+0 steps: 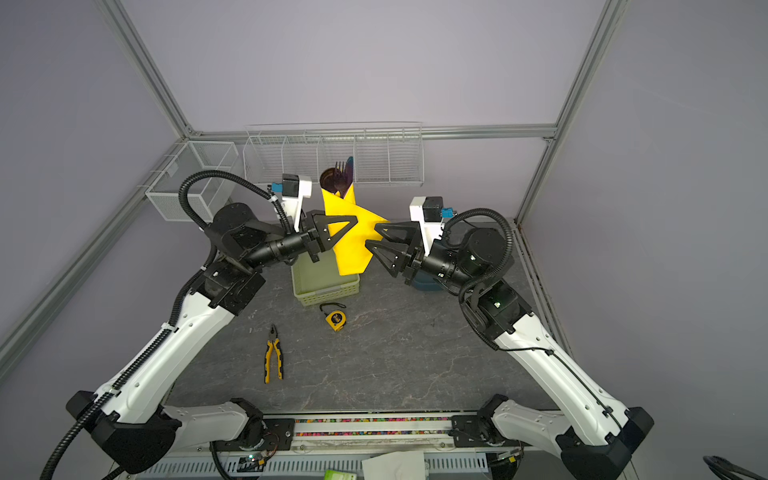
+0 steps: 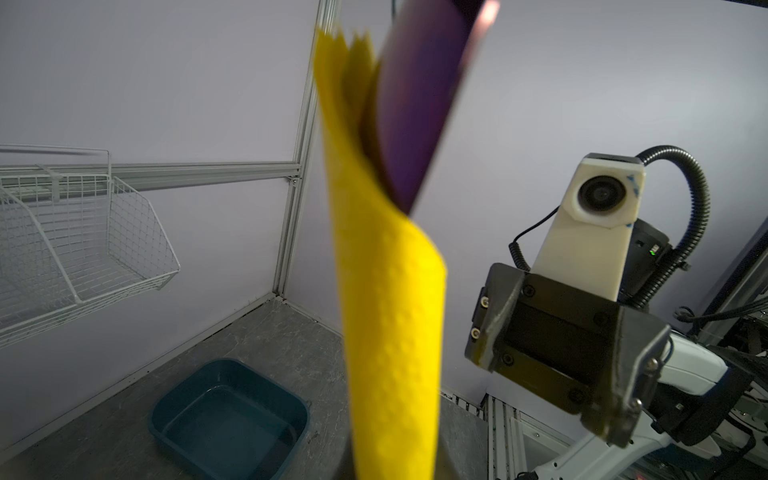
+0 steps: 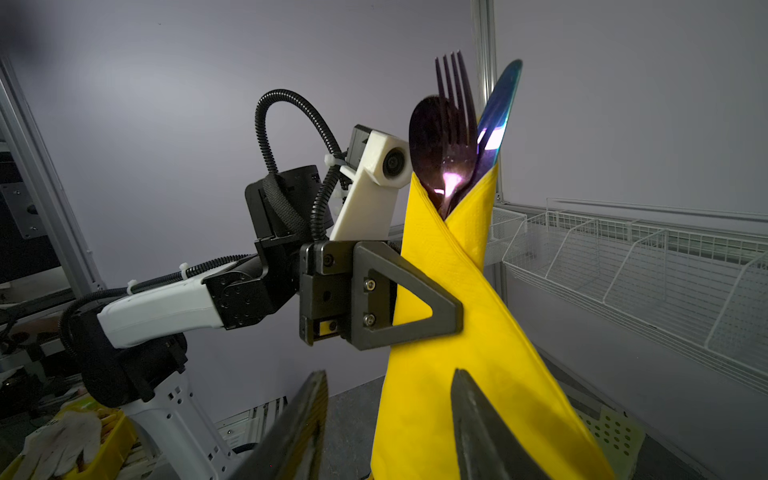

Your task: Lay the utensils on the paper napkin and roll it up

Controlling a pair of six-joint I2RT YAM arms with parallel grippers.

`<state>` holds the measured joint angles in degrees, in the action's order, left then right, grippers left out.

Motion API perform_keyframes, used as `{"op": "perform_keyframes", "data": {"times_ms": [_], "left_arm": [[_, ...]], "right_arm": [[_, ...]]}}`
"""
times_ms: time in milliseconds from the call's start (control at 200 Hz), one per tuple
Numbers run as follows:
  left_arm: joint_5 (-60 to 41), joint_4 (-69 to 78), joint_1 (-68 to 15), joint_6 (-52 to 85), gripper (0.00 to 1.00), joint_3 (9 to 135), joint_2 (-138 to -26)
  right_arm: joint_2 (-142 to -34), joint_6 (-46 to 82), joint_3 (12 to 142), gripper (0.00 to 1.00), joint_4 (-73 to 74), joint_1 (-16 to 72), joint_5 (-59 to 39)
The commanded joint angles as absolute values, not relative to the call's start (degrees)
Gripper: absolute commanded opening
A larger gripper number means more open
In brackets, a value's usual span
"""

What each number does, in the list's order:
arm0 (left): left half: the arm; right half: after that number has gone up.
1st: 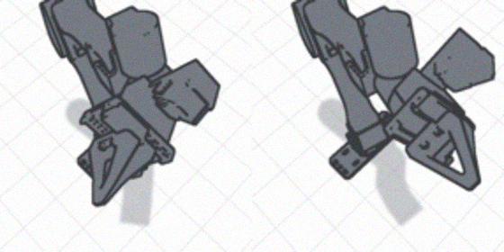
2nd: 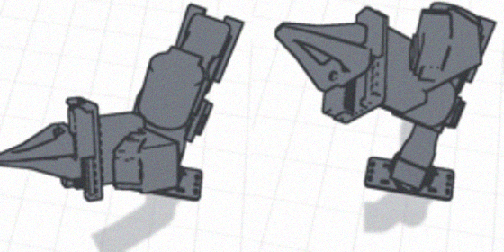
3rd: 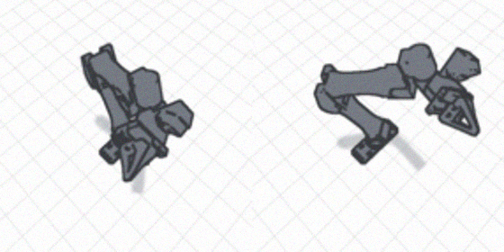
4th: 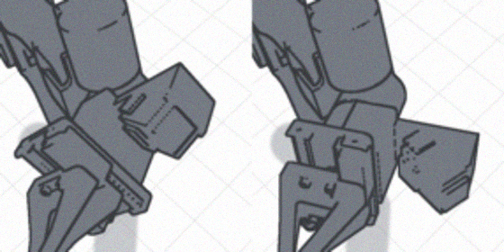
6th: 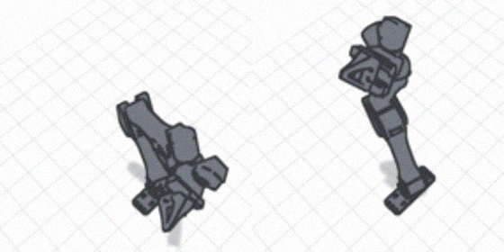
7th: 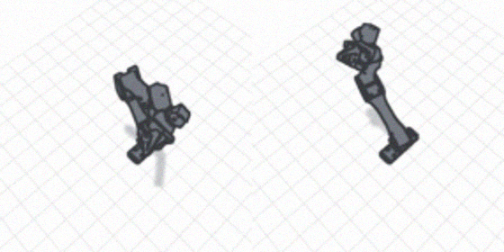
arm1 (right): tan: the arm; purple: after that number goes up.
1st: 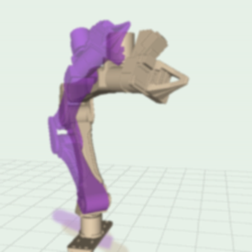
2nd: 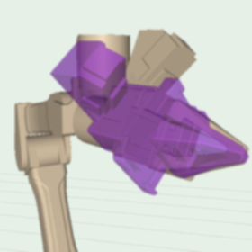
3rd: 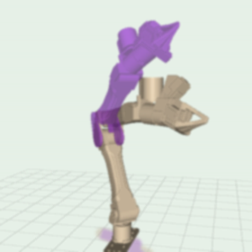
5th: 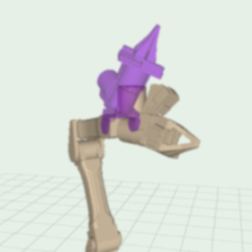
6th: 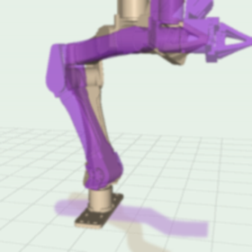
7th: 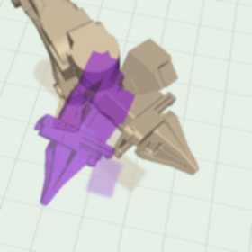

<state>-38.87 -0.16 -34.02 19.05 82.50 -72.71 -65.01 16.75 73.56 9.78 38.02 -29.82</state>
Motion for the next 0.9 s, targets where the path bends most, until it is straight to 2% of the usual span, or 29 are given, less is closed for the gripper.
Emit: {"op": "perform_keyframes", "data": {"times_ms": [0, 265, 895], "left_arm": [[-40.81, 3.81, -33.75, 19.96, 0.0, 83.58, -72.76], [-43.37, 6.11, -33.76, 21.69, 0.0, 83.52, -72.78], [-49.38, 14.95, -33.75, 28.99, 0.0, 83.59, -74.22]], "right_arm": [[-67.28, 15.21, 75.35, 0.51, 7.37, 38.65, -30.94], [-69.07, 14.7, 76.5, 0.49, 6.05, 38.59, -29.61], [-71.89, 18.18, 77.53, 0.46, 9.31, 38.99, -37.0]]}}
